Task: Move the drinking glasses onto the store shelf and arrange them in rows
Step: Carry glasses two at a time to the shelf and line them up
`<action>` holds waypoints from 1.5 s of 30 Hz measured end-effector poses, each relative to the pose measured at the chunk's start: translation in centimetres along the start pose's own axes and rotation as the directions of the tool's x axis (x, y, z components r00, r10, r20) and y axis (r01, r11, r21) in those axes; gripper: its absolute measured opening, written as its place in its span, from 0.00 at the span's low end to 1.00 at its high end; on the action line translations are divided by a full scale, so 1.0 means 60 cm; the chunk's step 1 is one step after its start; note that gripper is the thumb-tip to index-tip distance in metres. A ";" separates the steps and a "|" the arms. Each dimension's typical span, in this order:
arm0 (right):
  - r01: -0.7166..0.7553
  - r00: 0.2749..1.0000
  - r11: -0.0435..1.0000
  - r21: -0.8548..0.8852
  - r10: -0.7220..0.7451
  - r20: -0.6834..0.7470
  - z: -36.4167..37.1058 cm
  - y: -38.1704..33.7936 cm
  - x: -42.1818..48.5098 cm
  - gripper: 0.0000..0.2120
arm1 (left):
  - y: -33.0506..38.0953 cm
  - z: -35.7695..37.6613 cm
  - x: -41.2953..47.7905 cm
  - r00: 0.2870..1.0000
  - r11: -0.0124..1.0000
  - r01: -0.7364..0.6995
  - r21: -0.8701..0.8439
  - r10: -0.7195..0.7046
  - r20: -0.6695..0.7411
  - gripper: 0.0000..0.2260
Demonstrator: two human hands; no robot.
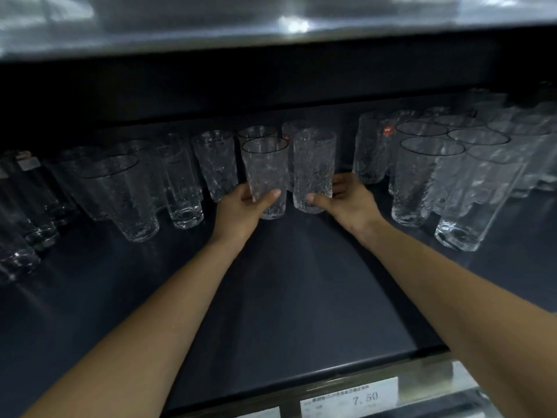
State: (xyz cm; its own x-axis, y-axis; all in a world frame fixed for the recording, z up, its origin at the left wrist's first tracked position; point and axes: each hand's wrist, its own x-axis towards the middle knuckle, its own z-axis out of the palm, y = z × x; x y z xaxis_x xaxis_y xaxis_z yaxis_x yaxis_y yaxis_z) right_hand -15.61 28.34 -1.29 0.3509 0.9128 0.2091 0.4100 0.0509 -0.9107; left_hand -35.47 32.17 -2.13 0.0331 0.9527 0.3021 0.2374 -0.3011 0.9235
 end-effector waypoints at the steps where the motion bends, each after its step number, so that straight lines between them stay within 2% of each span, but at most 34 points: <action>1: -0.004 1.000 1.000 -0.012 0.005 0.008 0.000 -0.001 -0.001 0.30 | 0.002 0.000 -0.002 1.000 1.000 0.003 -0.005 -0.003 0.002 0.17; 4: -0.021 0.999 0.998 -0.054 0.023 0.038 -0.002 -0.004 -0.005 0.32 | 0.007 -0.003 -0.009 1.000 1.000 0.003 0.025 -0.003 -0.016 0.16; 7: -0.044 0.996 0.995 -0.094 0.051 0.079 -0.018 -0.013 -0.022 0.29 | 0.018 -0.012 -0.026 0.998 0.993 0.057 0.101 -0.057 0.002 0.15; 11: -0.068 0.974 0.979 -0.195 0.107 0.200 -0.062 -0.015 -0.071 0.26 | 0.059 -0.025 -0.071 0.971 0.938 0.155 0.311 -0.202 0.127 0.16; 14: -0.103 0.958 0.980 -0.170 0.144 0.249 -0.116 -0.023 -0.136 0.22 | 0.091 -0.029 -0.121 0.935 0.920 0.192 0.342 -0.278 0.222 0.13; 16: -0.120 0.968 0.989 -0.082 0.135 0.213 -0.157 -0.033 -0.189 0.14 | 0.114 -0.026 -0.159 0.929 0.937 0.168 0.305 -0.254 0.268 0.13; 19: -0.087 0.995 0.996 0.016 0.086 0.050 -0.241 -0.035 -0.282 0.06 | 0.157 0.009 -0.225 0.924 0.981 0.125 0.149 -0.170 0.343 0.05; 21: -0.068 0.997 0.997 0.043 0.070 -0.041 -0.296 -0.036 -0.345 0.06 | 0.187 0.042 -0.270 0.909 0.994 0.110 0.025 -0.111 0.402 0.03; 25: -0.069 0.975 0.994 0.089 0.087 -0.206 -0.400 -0.021 -0.440 0.06 | 0.225 0.130 -0.339 0.885 0.983 0.124 -0.138 -0.046 0.463 0.05; 31: -0.076 0.933 0.993 0.085 0.101 -0.345 -0.554 0.021 -0.495 0.06 | 0.295 0.279 -0.408 0.860 0.962 0.184 -0.203 -0.057 0.508 0.05; 38: -0.108 0.925 0.990 0.087 0.132 -0.356 -0.748 0.094 -0.463 0.05 | 0.380 0.470 -0.454 0.873 0.966 0.169 -0.194 -0.055 0.484 0.04; 41: -0.096 0.942 0.992 0.082 0.117 -0.314 -0.826 0.127 -0.429 0.06 | 0.408 0.556 -0.463 0.904 0.968 0.179 -0.175 -0.092 0.417 0.04; 45: -0.109 0.967 0.988 0.108 0.130 -0.218 -0.895 0.163 -0.370 0.08 | 0.433 0.660 -0.456 0.949 0.950 0.230 -0.209 -0.172 0.263 0.09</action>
State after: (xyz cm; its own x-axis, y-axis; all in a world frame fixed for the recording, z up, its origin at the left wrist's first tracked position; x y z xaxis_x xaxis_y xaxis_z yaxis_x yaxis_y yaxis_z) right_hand 25.82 -13.18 4.31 0.5764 0.8011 0.1613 0.2759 -0.0050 -0.9612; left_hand 8.26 -0.11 4.24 0.2462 0.9670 0.0654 0.0309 -0.0752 0.9967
